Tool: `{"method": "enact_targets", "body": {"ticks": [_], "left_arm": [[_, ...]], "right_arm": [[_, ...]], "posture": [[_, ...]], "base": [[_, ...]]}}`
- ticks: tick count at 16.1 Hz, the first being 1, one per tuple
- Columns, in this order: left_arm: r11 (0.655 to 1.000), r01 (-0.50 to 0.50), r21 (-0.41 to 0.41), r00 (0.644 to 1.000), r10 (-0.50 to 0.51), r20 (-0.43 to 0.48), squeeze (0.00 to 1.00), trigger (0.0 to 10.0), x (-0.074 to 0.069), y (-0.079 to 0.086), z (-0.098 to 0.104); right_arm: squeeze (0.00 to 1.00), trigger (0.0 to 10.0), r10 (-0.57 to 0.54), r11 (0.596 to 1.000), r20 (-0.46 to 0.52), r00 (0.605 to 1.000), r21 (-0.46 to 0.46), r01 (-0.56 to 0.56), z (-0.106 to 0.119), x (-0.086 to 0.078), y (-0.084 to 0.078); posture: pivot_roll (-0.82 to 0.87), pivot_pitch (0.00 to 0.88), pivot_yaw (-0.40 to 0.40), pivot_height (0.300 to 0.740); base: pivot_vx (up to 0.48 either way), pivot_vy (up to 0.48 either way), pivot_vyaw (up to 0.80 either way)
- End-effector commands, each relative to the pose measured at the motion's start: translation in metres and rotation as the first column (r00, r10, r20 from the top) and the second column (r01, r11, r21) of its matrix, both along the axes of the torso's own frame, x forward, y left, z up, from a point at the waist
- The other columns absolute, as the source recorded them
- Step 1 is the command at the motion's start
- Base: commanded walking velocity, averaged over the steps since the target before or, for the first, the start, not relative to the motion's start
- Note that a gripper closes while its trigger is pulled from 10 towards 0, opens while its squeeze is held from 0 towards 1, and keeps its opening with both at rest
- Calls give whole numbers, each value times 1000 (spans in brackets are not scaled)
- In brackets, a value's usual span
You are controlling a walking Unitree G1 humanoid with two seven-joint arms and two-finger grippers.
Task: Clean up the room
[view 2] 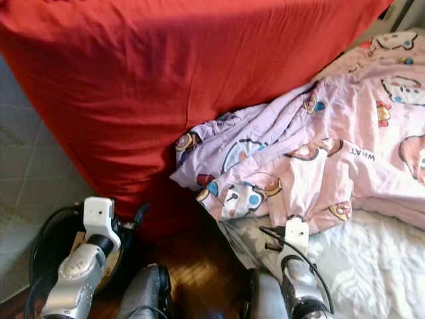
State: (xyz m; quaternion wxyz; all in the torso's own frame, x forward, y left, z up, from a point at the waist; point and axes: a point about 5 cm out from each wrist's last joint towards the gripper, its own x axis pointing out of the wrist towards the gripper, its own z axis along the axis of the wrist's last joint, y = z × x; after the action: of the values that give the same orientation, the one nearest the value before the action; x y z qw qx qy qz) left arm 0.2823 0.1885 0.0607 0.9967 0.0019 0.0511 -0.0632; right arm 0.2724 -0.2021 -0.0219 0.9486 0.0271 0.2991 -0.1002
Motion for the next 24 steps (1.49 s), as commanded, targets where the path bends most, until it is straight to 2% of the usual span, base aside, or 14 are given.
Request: {"method": "enact_targets", "body": {"ticks": [1, 3, 4, 5, 6, 8, 11, 13, 15, 18, 20, 24], "left_arm": [[1000, -26, 8, 999, 26, -32, 0, 10000, -3, 4, -11], [999, -50, 4, 997, 50, -59, 0, 10000, -1, 5, -20], [997, -72, -6, 995, 71, -70, 0, 10000, 0, 6, -24], [996, -89, -16, 993, 88, -75, 0, 10000, 1, 7, -26], [994, -112, -19, 990, 110, -83, 0, 10000, 1, 10, -29], [990, -139, -24, 986, 136, -92, 0, 10000, 1, 14, -32], [990, -139, -31, 986, 136, -98, 0, 10000, 3, 13, -37], [987, -144, -67, 986, 137, -99, 0, 10000, 2, 12, -39], [987, -145, -68, 985, 137, -109, 0, 10000, 1, 12, -42], [985, -160, -71, 976, 148, -158, 0, 10000, -5, 16, -52], [975, -189, -118, 963, 160, -218, 0, 10000, -11, 18, -62], [967, -239, -89, 924, 198, -328, 0, 10000, -27, 25, -81]], "right_arm": [[0, 0, -7, 1000, -4, 1000, -1, 7, -4, -6, -2], [0, 0, -35, 999, 45, 998, -4, 35, 0, -5, -7], [0, 3255, -16, 999, 116, 993, -27, 19, 6, -2, -9], [0, 9020, -1, 999, 168, 986, -39, 8, 11, 0, -9], [0, 10000, -21, 999, 225, 974, -30, 28, 15, 0, -12], [0, 10000, -22, 999, 319, 947, -19, 29, 22, -2, -12], [0, 10000, -27, 1000, 310, 950, -2, 30, 18, -4, -10], [0, 10000, -17, 1000, 314, 949, 1, 17, 19, -2, -6], [0, 10000, -27, 1000, 329, 944, 9, 26, 23, 1, -6], [0, 10000, -33, 999, 342, 939, -2, 36, 27, 5, -8], [0, 10000, -38, 999, 337, 941, -4, 42, 25, 4, -10], [0, 10000, -28, 1000, 333, 943, -1, 30, 24, 2, -6]], "posture": [[87, 78, 15, 607], [73, 49, 10, 607], [62, 33, 5, 607], [58, 27, 3, 607], [46, 10, 2, 607], [23, 0, 7, 612], [24, 0, 8, 652], [26, 0, 6, 672], [28, 0, 5, 697], [31, 0, 5, 737], [32, 0, 9, 740], [31, 0, 12, 740]], "base": [[0, 0, 0], [0, 0, 0], [0, 0, 0], [0, 0, 0], [0, 0, 0], [0, 0, 0], [0, 0, 0], [0, 0, 0], [0, 0, 0], [0, 0, 0], [0, 0, 0], [0, 0, 0]]}}
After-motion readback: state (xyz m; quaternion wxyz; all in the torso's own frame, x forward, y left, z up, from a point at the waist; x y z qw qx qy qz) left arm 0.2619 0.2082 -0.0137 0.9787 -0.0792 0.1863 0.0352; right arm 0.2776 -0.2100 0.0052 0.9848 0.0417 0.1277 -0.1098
